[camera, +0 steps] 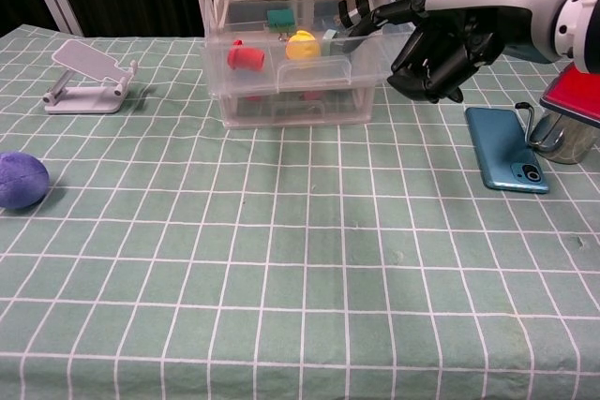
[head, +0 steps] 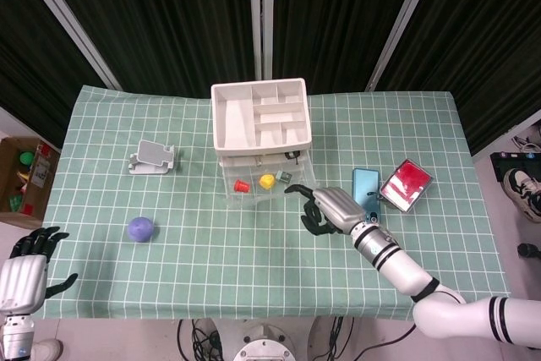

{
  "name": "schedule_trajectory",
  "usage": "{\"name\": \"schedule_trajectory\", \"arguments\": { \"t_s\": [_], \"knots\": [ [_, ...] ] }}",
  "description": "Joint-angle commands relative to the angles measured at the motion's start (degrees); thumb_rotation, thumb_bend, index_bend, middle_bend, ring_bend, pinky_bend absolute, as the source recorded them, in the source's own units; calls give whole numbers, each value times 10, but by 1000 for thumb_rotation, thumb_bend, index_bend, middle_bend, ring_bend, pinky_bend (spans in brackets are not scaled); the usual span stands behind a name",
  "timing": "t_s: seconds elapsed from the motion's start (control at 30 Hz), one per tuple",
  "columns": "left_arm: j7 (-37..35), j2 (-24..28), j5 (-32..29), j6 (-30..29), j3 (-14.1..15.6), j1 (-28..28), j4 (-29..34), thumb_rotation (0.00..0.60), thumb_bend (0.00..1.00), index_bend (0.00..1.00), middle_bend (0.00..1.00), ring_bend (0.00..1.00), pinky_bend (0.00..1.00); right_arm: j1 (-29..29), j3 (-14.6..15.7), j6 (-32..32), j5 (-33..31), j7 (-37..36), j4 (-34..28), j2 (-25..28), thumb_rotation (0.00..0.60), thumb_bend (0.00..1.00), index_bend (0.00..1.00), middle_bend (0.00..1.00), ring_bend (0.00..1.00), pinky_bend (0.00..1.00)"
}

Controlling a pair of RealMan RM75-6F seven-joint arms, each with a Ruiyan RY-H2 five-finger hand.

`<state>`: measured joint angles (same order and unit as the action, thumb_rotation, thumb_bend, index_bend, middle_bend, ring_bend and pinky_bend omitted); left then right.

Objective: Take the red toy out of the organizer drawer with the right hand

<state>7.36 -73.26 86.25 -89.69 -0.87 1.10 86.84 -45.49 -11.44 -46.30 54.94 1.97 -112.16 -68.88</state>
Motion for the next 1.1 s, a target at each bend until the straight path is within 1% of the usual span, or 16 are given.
{"name": "schedule_trajectory", "arguments": {
  "t_s": [0.03,0.1,0.13,0.2,0.23,0.33,0.4,0.47,0.53,0.57,0.63,0.7,0.73,0.83,0.97,1.1],
  "knots": [
    [-1,-1,0,0,0,0,-1,600,4,277,189,144,208,4,5,-1,7,-1,-6,7,600,461,211,732,650,716],
    [-2,-1,0,-1,0,0,-2,600,4,277,189,144,208,6,6,-1,15,-3,-12,14,600,460,188,732,650,717],
    [-2,-1,0,-1,0,1,-2,600,4,276,189,144,207,8,5,-2,21,-5,-17,19,600,448,150,732,650,717],
    [-3,1,0,-2,0,2,-2,600,4,277,189,145,207,13,0,-6,36,-12,-33,37,600,402,95,737,654,722],
    [-4,1,0,-4,0,2,-2,600,4,277,189,145,207,15,-3,-9,42,-14,-41,47,600,383,86,741,657,726],
    [-5,4,2,-8,-1,4,-1,600,4,277,189,145,207,13,-23,-17,50,-16,-68,85,600,339,80,763,698,758],
    [-5,4,4,-10,0,4,0,600,4,277,189,144,207,1,-43,-14,36,-13,-83,106,600,327,79,780,740,774],
    [-5,3,5,-11,0,5,0,600,4,276,189,145,207,-19,-61,-12,12,-4,-87,112,600,324,124,793,762,790],
    [-3,2,7,-13,1,5,2,600,4,276,189,145,207,-52,-77,-11,-27,23,-81,106,600,322,224,822,792,825],
    [-3,2,8,-14,1,6,3,600,4,276,189,145,207,-75,-83,-13,-57,46,-73,98,600,317,264,836,805,841],
    [-2,2,7,-17,2,8,4,600,4,276,189,145,208,-115,-84,-17,-107,89,-55,79,600,298,348,861,832,870],
    [-2,1,6,-19,3,11,5,600,3,277,189,144,208,-164,-81,-26,-174,140,-32,54,600,261,406,877,860,900],
    [-2,1,5,-18,4,12,5,600,3,277,189,145,208,-191,-77,-31,-214,167,-18,38,600,247,412,880,869,910],
    [-3,1,3,-18,6,15,4,600,4,277,188,145,207,-252,-68,-44,-304,220,21,-2,600,194,421,891,889,932],
    [-6,0,-1,-17,6,18,3,600,3,277,189,144,207,-308,-56,-55,-386,269,67,-48,600,141,424,894,908,955],
    [-7,-1,-3,-14,6,18,2,600,4,276,189,144,207,-345,-54,-56,-438,296,106,-82,600,50,426,895,921,967]
  ]
}}
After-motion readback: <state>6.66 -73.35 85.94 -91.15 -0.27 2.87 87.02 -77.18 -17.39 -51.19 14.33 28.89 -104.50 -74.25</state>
